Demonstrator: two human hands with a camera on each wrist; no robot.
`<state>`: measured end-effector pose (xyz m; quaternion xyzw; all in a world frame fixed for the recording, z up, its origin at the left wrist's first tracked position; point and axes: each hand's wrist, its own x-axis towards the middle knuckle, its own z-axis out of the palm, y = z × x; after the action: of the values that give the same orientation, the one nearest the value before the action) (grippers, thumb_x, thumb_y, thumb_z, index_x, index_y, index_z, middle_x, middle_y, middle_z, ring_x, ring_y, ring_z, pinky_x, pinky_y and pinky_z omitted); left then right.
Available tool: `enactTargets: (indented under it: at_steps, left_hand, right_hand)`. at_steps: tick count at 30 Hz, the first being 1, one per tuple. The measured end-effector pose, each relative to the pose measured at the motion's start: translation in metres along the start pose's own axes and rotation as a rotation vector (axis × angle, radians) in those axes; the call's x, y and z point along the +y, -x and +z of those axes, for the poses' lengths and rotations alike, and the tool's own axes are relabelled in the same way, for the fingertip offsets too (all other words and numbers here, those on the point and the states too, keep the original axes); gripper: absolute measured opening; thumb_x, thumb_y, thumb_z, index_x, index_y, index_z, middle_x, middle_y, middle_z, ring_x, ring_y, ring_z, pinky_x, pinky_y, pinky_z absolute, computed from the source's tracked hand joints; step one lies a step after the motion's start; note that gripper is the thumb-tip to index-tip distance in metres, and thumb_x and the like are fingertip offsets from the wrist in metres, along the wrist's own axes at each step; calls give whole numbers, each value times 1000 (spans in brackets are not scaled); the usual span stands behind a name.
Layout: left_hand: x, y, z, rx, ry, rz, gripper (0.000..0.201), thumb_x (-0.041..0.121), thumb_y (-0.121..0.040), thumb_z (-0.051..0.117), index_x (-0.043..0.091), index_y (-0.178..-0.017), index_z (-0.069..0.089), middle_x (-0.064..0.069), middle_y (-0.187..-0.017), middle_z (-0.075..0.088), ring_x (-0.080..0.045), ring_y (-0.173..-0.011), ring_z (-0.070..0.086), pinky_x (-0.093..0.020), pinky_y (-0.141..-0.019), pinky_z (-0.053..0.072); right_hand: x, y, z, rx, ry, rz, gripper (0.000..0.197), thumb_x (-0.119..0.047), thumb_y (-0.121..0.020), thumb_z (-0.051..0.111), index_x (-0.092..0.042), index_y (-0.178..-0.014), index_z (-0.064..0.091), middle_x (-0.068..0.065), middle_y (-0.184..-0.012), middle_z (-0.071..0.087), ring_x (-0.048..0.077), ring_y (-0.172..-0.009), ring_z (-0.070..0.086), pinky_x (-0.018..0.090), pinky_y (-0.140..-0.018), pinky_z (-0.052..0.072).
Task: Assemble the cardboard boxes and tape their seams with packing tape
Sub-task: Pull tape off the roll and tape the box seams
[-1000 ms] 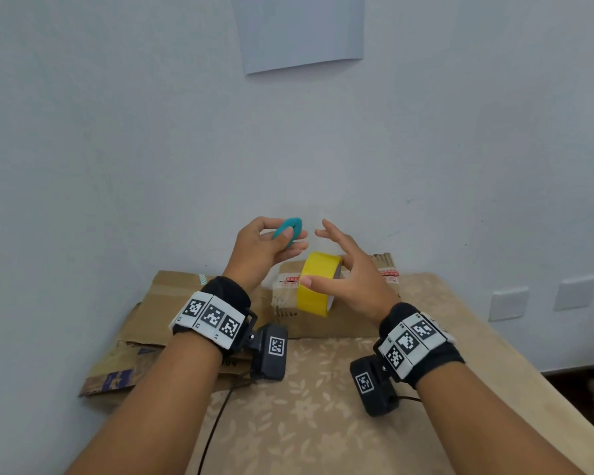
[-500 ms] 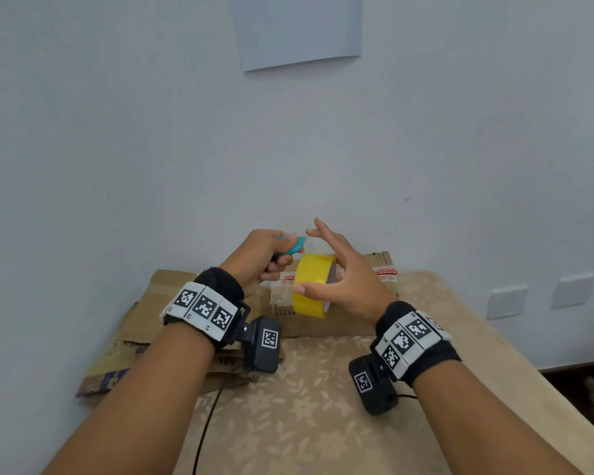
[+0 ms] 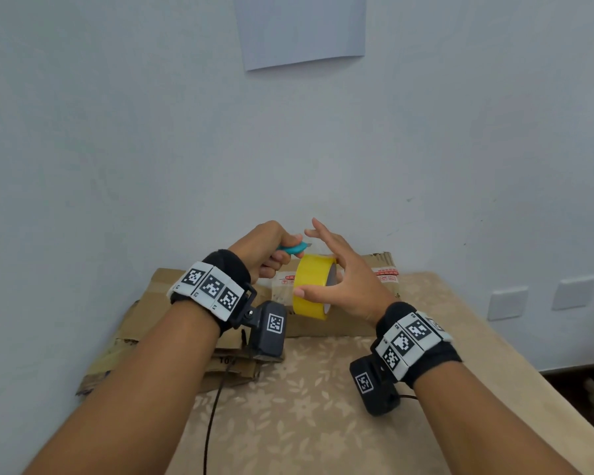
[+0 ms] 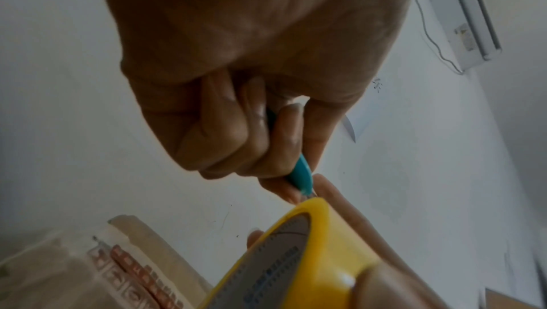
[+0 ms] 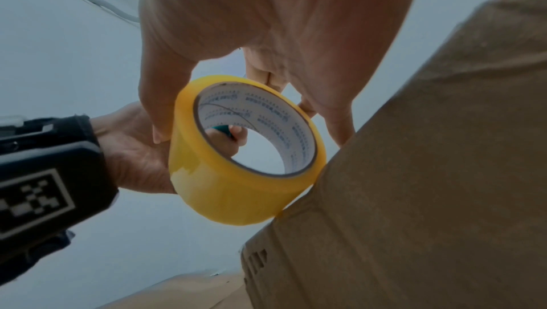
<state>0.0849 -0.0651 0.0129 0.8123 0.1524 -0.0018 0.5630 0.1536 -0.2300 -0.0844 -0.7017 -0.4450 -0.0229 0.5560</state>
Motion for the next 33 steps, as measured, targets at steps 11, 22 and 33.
enactTargets:
  at_steps: [11, 22, 33]
  left_hand:
    - [7, -5, -1, 1, -30, -101, 28, 28, -105, 51, 7, -90, 61, 6, -51, 30, -5, -41, 17, -17, -38, 16]
    - [-13, -18, 1, 161, -71, -95, 28, 26, -106, 48, 6, -97, 65, 1, -56, 44, -9, -43, 29, -20, -40, 24]
    - [-41, -16, -1, 293, -530, 80, 9, 23, -93, 68, 15, -87, 67, 3, -79, 70, -13, -71, 66, -23, -52, 47]
  right_hand:
    - [0, 0, 0, -18, 7, -6, 111, -34, -79, 89, -39, -163, 16, -26, -154, 38, -3, -144, 33, 34, -120, 32]
    - [0, 1, 0, -1, -23, -9, 113, -48, -73, 84, -39, -163, 17, -27, -155, 38, -1, -145, 35, 48, -120, 36]
    - [1, 2, 0, 20, -72, 8, 114, -56, -68, 84, -43, -161, 20, -32, -152, 40, 5, -143, 41, 51, -116, 41]
